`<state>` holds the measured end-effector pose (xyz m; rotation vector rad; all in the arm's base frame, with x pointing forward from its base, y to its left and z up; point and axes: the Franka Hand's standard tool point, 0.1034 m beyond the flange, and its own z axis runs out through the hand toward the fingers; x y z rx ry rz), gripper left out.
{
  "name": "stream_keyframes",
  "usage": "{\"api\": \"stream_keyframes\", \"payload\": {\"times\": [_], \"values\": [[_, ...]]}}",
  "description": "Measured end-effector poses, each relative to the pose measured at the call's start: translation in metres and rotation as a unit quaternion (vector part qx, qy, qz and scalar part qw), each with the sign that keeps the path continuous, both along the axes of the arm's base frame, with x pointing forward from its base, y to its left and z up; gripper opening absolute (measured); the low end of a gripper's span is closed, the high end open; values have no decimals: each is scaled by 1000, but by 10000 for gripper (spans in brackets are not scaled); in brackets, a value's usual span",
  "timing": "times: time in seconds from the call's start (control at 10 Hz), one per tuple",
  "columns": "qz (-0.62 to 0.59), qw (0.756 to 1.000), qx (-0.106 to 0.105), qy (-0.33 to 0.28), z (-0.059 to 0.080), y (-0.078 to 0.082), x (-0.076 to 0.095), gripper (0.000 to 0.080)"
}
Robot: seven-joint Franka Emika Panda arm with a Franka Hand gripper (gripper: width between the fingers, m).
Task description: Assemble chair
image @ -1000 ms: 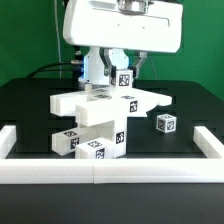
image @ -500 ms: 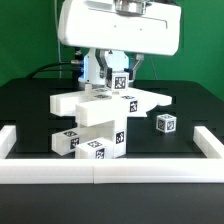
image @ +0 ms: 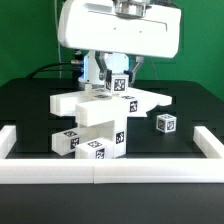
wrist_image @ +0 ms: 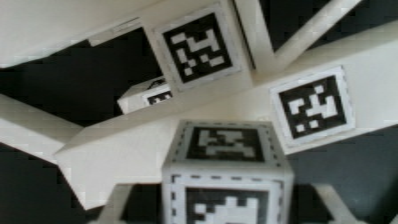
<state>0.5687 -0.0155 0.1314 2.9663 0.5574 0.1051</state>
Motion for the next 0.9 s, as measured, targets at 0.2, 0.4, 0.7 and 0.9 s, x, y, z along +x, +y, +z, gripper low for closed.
{"api": "stream_keyframes", "payload": {"times": [0.2, 0.4, 0.7, 0.9], "values": [[1, 1000, 0, -1, 0, -1, 0, 287], [-1, 1000, -2, 1, -2, -3, -1, 287], [-1, 1000, -4, 4, -7, -5, -2, 287], [-2, 1000, -5, 4, -7, -7, -2, 287]]}}
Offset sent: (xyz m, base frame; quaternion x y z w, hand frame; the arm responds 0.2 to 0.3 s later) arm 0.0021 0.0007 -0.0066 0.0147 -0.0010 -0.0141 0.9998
